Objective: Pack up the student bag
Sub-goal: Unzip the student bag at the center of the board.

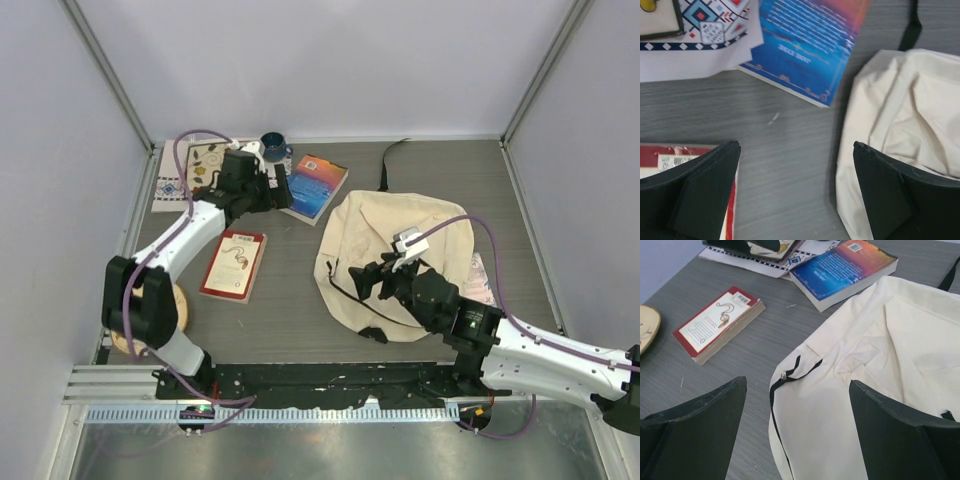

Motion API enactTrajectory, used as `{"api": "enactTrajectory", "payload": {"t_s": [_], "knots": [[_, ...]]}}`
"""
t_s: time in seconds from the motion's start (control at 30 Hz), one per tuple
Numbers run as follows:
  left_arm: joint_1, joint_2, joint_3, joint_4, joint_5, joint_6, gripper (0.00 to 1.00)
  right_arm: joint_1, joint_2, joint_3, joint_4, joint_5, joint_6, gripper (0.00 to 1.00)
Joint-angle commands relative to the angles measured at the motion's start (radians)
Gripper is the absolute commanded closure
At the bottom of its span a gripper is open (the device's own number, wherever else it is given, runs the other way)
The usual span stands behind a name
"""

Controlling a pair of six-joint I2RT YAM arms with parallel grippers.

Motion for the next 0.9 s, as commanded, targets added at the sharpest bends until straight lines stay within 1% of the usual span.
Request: {"api": "enactTrajectory", "payload": {"t_s": [0.0, 0.17, 0.43, 0.47, 0.53, 0.63, 0.73, 0.87], "knots": [[0.065, 0.138, 0.127, 0.061, 0.069, 0.023, 0.0, 0.002, 0.04, 0.089, 0.011, 0.098, 0.061, 0.11], [0.097, 0.308, 0.219, 0.091, 0.11, 0.031, 0.0, 0.0, 0.097, 0.114, 0.008, 0.119, 0.083, 0.11], [0.117, 0.479, 0.297, 0.16, 0.156, -0.018, 0.0, -0.007, 0.115, 0.114, 0.008, 0.176, 0.055, 0.11], [0.117, 0.493, 0.303, 0.171, 0.162, -0.02, 0.0, -0.009, 0.112, 0.111, -0.018, 0.18, 0.052, 0.1], [0.119, 0.534, 0.326, 0.188, 0.165, -0.021, 0.0, -0.012, 0.12, 0.109, -0.018, 0.187, 0.046, 0.09], [0.12, 0.578, 0.359, 0.206, 0.164, -0.018, 0.0, -0.021, 0.137, 0.111, -0.02, 0.182, 0.038, 0.09], [0.12, 0.591, 0.379, 0.215, 0.159, -0.012, 0.0, -0.032, 0.154, 0.115, -0.021, 0.168, 0.035, 0.09], [0.12, 0.563, 0.366, 0.229, 0.158, -0.007, 0.0, -0.038, 0.173, 0.117, -0.02, 0.153, 0.038, 0.09]]}}
